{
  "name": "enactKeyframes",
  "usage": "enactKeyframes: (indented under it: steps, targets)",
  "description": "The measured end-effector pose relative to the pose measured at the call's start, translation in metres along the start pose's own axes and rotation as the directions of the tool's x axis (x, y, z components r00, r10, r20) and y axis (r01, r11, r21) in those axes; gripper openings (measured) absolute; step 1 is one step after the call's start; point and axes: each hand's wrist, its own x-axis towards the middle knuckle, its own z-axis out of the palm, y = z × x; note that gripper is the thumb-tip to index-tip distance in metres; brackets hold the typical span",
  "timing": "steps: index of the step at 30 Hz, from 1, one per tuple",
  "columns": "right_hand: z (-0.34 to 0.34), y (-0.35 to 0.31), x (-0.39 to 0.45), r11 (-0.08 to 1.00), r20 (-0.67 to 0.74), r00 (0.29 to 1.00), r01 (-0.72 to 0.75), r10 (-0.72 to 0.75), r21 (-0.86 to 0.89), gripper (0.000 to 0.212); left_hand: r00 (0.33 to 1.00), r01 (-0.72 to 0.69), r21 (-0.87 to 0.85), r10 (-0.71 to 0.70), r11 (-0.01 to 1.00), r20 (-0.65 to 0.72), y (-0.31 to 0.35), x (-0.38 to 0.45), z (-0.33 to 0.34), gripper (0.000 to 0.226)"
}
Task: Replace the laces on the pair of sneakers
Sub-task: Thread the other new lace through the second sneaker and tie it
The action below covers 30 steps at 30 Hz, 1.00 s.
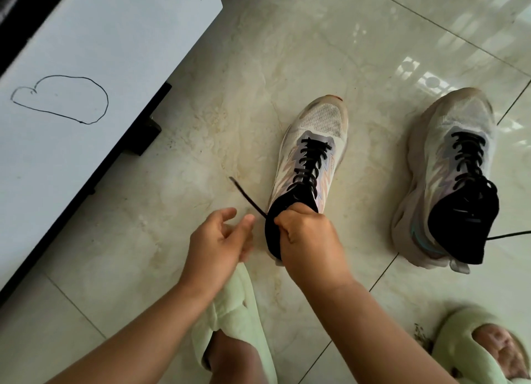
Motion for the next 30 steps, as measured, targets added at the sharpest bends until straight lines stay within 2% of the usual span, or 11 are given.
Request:
enactKeyframes:
  steps: [1,3,5,11,15,20,22,24,26,28,30]
  targets:
    - [-0.002,0.0,0.0,1.0,0.016,1.0,0.009,-0.009,0.006,0.02,1.0,-0.017,-0.054,0.017,0.998,0.004,0.0,0.0,0.002,0.032]
    - [-0.005,0.001,0.001,0.999,0.024,0.999,0.036,-0.037,0.024,0.02,0.988,-0.157,-0.09,0.156,0.984,-0.012,0.007,0.002,0.005,0.018]
    - [-0.01,0.003,0.0,0.997,0.04,0.996,0.08,-0.081,0.025,0.021,0.965,-0.26,-0.11,0.262,0.959,-0.002,0.015,0.005,0.008,0.014]
    - [-0.019,0.003,0.0,0.985,0.081,0.981,0.172,-0.174,0.03,0.027,0.965,-0.243,-0.353,0.263,0.904,0.01,0.038,0.014,0.01,0.018]
    - [-0.02,0.006,-0.003,0.972,0.091,0.969,0.227,-0.231,0.056,0.03,0.929,-0.321,-0.303,0.36,0.897,0.082,0.037,0.002,0.004,0.02]
    - [-0.019,0.009,-0.003,0.958,0.062,0.96,0.268,-0.275,0.105,0.027,0.87,-0.449,-0.301,0.488,0.841,0.067,0.033,-0.007,0.003,0.023]
    - [-0.018,0.011,-0.004,0.948,0.048,0.952,0.296,-0.303,0.116,0.029,0.835,-0.535,-0.193,0.549,0.823,0.026,0.033,-0.006,0.004,0.018]
    - [-0.019,0.014,-0.008,0.936,-0.037,0.945,0.326,-0.324,0.136,0.031,0.818,-0.574,-0.057,0.575,0.817,0.008,0.031,-0.002,0.005,0.016]
    - [-0.021,0.021,-0.015,0.923,-0.221,0.925,0.348,-0.31,0.161,0.026,0.828,-0.561,0.032,0.56,0.827,0.033,0.029,0.004,0.006,0.013]
    - [-0.023,0.031,-0.022,0.922,-0.384,0.89,0.338,-0.247,0.19,0.019,0.831,-0.557,0.119,0.552,0.822,0.077,0.027,0.007,0.009,0.009]
    - [-0.024,0.039,-0.027,0.922,-0.455,0.868,0.322,-0.198,0.213,0.016,0.841,-0.541,0.219,0.531,0.812,0.107,0.026,0.008,0.013,0.006]
